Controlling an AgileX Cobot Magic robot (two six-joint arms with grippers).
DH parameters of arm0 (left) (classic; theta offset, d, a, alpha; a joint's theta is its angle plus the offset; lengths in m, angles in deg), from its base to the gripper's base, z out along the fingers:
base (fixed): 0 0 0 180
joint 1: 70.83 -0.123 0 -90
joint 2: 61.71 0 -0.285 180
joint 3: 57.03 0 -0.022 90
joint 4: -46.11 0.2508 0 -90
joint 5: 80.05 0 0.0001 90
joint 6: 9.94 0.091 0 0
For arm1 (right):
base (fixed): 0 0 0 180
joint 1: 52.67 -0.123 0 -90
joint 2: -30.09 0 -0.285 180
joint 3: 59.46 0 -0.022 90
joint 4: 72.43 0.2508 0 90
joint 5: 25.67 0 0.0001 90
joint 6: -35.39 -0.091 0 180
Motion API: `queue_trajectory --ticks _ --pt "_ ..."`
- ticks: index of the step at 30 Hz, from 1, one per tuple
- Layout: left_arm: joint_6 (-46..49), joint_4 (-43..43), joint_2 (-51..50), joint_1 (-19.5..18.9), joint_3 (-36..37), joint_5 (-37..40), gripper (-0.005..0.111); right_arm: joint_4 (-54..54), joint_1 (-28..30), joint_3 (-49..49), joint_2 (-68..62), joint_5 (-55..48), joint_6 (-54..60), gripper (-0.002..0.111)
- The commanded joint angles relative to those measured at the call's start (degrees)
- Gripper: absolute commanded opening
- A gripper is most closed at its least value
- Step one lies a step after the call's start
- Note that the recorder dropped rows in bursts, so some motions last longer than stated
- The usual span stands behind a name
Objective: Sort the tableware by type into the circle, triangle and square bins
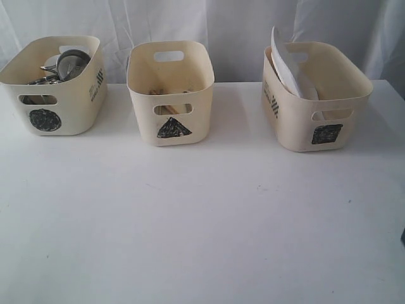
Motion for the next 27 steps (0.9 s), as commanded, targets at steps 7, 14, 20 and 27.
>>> queue_trajectory --ticks 7,14,20,27 --pt "-0.48 -0.35 -0.04 -0.05 0.21 -0.19 0.047 -0.54 0.49 0.36 0.57 -7.9 -0.4 0.0" --pt "-0.48 -0.35 -0.04 -0.05 0.21 -0.19 0.047 -0.63 0.49 0.36 0.57 -5.34 -0.92 0.0" --pt "-0.48 -0.35 -0.04 -0.05 0.21 -0.19 0.047 -11.73 0.49 0.36 0.57 -4.16 -15.81 0.0" --pt "-0.48 -0.35 -0.04 -0.05 0.21 -0.19 0.047 -11.18 0.49 0.36 0.57 -6.47 -16.23 0.0"
